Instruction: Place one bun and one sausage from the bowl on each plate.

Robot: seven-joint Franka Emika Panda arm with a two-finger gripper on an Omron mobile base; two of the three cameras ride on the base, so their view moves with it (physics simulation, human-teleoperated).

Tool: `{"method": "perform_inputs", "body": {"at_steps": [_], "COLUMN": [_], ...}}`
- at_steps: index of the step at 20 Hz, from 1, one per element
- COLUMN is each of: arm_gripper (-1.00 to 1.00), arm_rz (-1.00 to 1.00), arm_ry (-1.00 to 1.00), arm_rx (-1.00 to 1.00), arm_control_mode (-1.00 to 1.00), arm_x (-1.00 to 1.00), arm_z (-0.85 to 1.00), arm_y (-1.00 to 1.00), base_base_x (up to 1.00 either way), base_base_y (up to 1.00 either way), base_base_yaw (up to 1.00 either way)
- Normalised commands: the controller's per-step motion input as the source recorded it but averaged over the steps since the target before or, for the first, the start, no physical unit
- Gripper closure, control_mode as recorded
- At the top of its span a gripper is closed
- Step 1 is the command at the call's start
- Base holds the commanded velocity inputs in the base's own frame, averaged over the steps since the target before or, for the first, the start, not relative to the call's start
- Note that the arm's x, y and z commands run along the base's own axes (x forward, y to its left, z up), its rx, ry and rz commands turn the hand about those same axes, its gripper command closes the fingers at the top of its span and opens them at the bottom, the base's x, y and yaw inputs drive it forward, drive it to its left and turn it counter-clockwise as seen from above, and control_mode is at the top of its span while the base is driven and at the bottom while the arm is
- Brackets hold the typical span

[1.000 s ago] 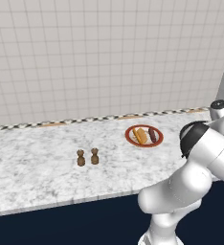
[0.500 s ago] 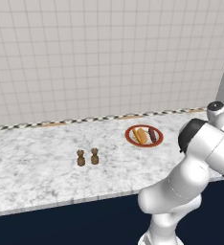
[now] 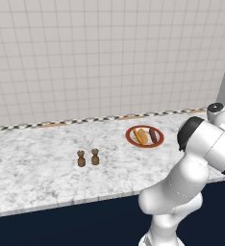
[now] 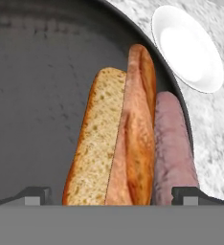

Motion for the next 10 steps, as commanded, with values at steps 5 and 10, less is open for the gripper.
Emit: {"method": "perform_inputs", "body": {"at_steps": [5, 10], "arm_gripper": [1.00, 1.00], "arm_rz": [0.00, 0.00], "arm_ry": [0.00, 0.00], "arm_rx": [0.00, 0.00], "arm_control_mode": [-1.00, -1.00], "arm_x": [0.00, 0.00], "arm_z": [0.00, 0.00], "arm_y": [0.00, 0.00], "base_base_x": [0.00, 0.00], "base_base_y": [0.00, 0.00], "base_base_yaw": [0.00, 0.00]}}
